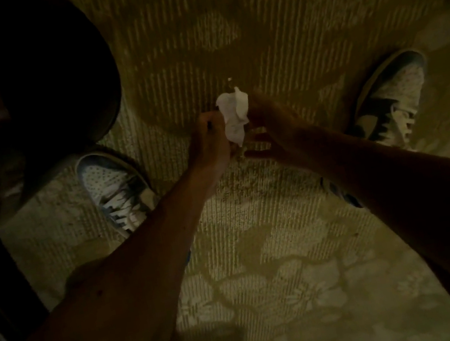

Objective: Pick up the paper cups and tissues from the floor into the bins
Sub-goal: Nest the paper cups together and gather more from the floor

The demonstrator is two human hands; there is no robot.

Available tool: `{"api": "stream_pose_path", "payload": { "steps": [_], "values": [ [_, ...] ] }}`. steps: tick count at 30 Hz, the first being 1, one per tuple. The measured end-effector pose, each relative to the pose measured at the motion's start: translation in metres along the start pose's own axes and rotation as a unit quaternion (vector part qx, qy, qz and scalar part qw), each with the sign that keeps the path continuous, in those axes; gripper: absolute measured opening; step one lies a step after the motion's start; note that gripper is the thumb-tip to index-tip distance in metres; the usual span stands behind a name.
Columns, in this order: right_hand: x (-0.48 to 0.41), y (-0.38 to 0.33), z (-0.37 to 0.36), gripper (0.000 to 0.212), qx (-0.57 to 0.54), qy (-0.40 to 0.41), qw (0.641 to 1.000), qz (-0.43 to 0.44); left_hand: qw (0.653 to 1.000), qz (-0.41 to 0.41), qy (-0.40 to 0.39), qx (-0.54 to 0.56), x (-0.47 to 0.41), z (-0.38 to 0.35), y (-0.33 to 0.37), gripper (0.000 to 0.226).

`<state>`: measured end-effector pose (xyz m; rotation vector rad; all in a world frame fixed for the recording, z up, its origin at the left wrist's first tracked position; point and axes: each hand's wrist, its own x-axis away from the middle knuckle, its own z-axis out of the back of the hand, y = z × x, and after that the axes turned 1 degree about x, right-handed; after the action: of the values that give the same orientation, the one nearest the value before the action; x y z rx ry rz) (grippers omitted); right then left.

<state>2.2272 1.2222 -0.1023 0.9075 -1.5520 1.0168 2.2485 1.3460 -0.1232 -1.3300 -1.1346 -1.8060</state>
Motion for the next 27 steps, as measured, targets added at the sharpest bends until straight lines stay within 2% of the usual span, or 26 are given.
{"api": "stream_pose_path", "payload": {
  "steps": [2,4,8,10,12,13,15,22,24,26,27],
  "values": [
    [0.005,-0.009,0.002,0.051,-0.02,-0.038,0.999,0.003,0.999,-0.015,-0.026,0.017,0.009,-0.007,0.006,0.041],
    [0.011,-0.026,0.005,0.066,-0.002,-0.037,0.999,0.003,0.998,-0.023,-0.045,0.032,0.023,-0.012,0.017,0.043],
    [0.021,-0.071,0.028,0.076,0.02,-0.08,0.996,0.016,0.997,-0.033,-0.062,0.023,0.048,-0.022,0.06,0.063],
    [0.034,-0.097,0.043,0.059,0.02,-0.059,0.998,0.01,0.997,-0.048,-0.062,0.02,0.06,-0.031,0.085,0.065],
    [0.046,-0.115,0.06,0.02,0.076,-0.047,0.995,0.037,0.996,-0.066,-0.052,0.017,0.069,-0.04,0.109,0.063],
    [0.053,-0.126,0.066,0.018,0.091,-0.06,0.992,0.056,0.996,-0.076,-0.048,0.014,0.074,-0.044,0.123,0.065],
    [0.068,-0.151,0.077,0.025,0.056,-0.075,0.994,0.057,0.993,-0.104,-0.049,0.01,0.083,-0.053,0.155,0.068],
    [0.071,-0.221,0.122,0.014,0.138,0.012,0.985,0.099,0.973,-0.227,0.033,0.0,0.07,-0.067,0.227,0.054],
    [0.061,-0.234,0.132,0.015,0.143,0.027,0.982,0.118,0.957,-0.278,0.087,0.0,0.056,-0.064,0.238,0.043],
    [0.047,-0.246,0.139,0.02,0.148,0.049,0.976,0.151,0.926,-0.356,0.124,-0.022,0.038,-0.058,0.254,0.03],
    [0.039,-0.251,0.143,0.022,0.146,0.065,0.972,0.172,0.909,-0.391,0.137,-0.049,0.027,-0.053,0.263,0.034]
  ]
}}
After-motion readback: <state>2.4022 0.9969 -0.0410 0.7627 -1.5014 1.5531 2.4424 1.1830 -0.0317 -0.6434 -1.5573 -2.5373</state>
